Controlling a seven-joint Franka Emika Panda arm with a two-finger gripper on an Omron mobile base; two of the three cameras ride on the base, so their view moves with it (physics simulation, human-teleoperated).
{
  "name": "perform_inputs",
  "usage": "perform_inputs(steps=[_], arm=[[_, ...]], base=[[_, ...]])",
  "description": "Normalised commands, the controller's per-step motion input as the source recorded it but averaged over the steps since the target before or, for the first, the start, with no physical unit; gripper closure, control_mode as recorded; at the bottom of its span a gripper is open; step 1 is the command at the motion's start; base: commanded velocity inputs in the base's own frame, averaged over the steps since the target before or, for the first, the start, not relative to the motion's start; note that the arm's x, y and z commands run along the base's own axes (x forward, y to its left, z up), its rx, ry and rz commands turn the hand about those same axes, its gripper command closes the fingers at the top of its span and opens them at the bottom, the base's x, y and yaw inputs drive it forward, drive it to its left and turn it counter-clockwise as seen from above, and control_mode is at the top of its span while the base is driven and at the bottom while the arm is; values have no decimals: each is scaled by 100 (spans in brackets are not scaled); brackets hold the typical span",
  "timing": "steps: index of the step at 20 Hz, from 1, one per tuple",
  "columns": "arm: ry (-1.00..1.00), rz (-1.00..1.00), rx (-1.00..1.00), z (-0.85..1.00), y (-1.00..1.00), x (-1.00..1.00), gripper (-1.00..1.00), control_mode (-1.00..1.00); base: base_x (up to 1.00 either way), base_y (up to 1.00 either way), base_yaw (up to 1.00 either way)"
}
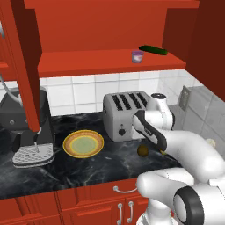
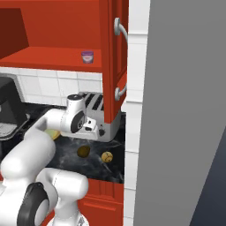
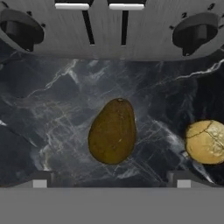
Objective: Pick the avocado and bread from the counter and place them on the plate. Then pick the jam from the cabinet and place it next to the plate. Lastly close the cabinet door.
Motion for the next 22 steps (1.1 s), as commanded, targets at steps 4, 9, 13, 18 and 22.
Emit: perform_inputs(steps=[4, 9, 13, 18, 22], arm=[[2, 0, 0, -46, 0, 6, -100, -100], [2, 0, 0, -42, 0, 1, -100, -100], [0, 0, 0, -29, 0, 4, -100, -100], [0, 0, 0, -23, 1, 10, -100, -100], [1, 0, 0, -21, 0, 11, -100, -100]], base=[[0, 0, 0], [0, 0, 0], [0, 0, 0], [0, 0, 0], [0, 0, 0]])
